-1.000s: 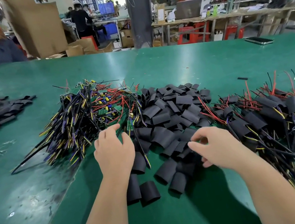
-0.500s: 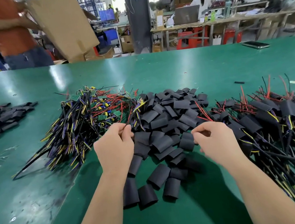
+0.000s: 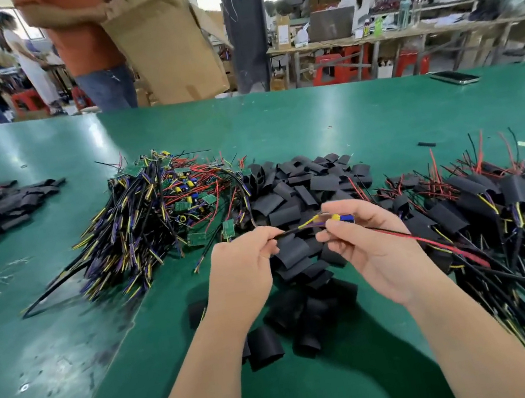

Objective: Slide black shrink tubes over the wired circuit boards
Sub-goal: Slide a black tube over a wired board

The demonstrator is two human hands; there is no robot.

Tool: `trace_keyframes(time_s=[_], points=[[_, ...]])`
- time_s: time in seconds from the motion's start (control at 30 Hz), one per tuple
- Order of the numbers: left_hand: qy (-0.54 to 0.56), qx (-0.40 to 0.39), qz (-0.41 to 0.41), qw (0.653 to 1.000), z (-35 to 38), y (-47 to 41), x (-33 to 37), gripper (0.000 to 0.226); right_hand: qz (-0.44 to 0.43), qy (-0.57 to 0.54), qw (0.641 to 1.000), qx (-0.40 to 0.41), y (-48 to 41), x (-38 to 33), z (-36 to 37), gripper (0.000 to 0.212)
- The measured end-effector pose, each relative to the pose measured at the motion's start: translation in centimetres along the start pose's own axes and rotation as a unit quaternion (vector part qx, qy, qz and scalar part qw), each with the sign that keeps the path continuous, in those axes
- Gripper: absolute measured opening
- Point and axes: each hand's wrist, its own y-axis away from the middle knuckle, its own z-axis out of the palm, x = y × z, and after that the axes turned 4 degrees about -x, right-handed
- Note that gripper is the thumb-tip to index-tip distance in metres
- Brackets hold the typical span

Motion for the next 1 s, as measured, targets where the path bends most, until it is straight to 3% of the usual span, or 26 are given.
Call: trace_keyframes(time_s=[0.23, 0.4, 0.53, 0.67, 0.77, 0.83, 0.93, 1.0], points=[[-0.013, -0.02, 0.05, 0.998, 0.9, 0.5, 1.2, 0.028, 0.015, 0.115, 0.993, 0.032, 0.2, 1.7, 0.8, 0.02], [0.004, -0.026, 0.044, 0.999, 0.7, 0.7, 1.0, 0.026, -0.024, 0.262, 0.963, 0.065, 0.0, 1.9, 0.9, 0.016], [0.012, -0.001, 0.023, 1.0, 0.9, 0.7, 1.1, 0.033, -0.037, 0.271, 0.961, 0.049, 0.0, 1.8, 1.0, 0.028], [0.007, 0.009, -0.026, 1.0, 0.8, 0.7, 0.4, 0.021, -0.037, 0.202, 0.977, 0.05, -0.6, 2.5, 0.9, 0.058], [0.018, 0.029, -0.047, 0.998, 0.6, 0.6, 0.3, 0.016, -0.012, 0.183, 0.982, 0.045, -1.0, 3.1, 0.8, 0.053], [0.007, 0.036, -0.05, 0.998, 0.6, 0.6, 0.3, 0.014, -0.032, 0.352, 0.934, 0.044, -1.2, 3.6, 0.6, 0.041], [-0.014, 0.052, -0.063, 0.997, 0.7, 0.7, 0.2, 0.017, -0.076, 0.646, 0.76, 0.009, -1.4, 4.8, 0.1, 0.033], [-0.024, 0.067, -0.07, 0.995, 0.6, 0.7, 0.0, 0.018, -0.033, 0.728, 0.684, -0.039, -1.6, 5.3, -0.1, 0.044]])
